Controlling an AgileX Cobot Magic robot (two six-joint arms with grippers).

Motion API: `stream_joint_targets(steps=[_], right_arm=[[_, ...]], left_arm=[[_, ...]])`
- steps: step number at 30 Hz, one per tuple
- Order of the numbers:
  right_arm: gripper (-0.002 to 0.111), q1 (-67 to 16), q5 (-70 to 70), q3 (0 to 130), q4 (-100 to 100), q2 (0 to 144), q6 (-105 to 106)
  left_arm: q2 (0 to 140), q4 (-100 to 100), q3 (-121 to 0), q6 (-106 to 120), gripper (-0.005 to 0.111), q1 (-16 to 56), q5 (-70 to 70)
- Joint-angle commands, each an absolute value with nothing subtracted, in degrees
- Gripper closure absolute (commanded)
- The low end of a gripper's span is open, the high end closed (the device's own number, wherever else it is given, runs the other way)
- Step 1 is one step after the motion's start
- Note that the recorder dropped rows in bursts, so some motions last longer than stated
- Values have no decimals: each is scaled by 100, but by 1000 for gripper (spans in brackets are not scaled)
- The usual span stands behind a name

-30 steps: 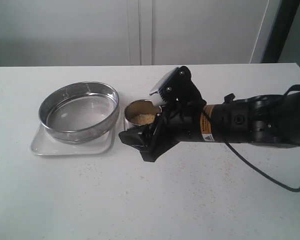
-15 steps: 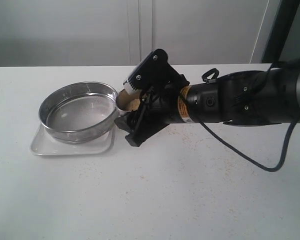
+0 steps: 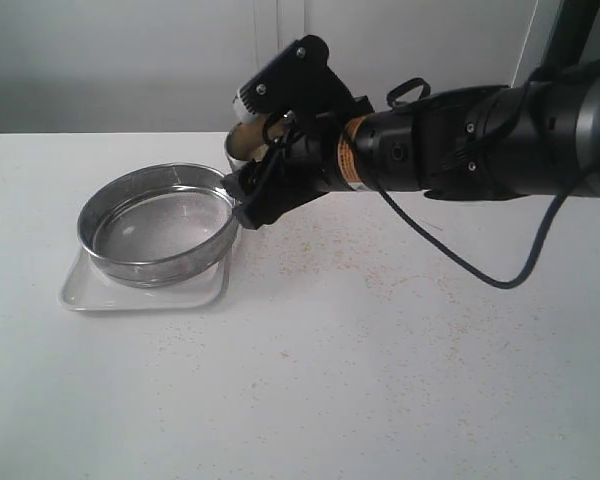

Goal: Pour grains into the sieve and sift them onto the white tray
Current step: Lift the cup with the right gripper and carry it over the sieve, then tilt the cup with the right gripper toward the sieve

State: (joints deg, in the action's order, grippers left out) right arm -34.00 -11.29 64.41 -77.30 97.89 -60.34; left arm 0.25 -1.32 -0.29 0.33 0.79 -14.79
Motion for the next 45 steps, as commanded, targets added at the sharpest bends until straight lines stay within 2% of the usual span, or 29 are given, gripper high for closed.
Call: stream_joint_targets(steps=[1,10,28,35,45], right_arm=[[108,-3578,-1175,6919,-8310,10044,-6538],[108,-3952,-860,7618,-8552,10605,-6774],[108,-4171,-479,8697,-8573,11405,-6814],[108,-4396,124,9118,-8584,11689,-6408],[108,-4396,296,9522,-8574,12019,-6013]], left_arm=[[0,-94,0,47,107,60,-1468],[0,-94,0,47,107,60,-1468],[0,-94,0,47,107,60,-1468],[0,-94,0,47,107,60,-1468],[0,-94,0,47,107,60,-1468]])
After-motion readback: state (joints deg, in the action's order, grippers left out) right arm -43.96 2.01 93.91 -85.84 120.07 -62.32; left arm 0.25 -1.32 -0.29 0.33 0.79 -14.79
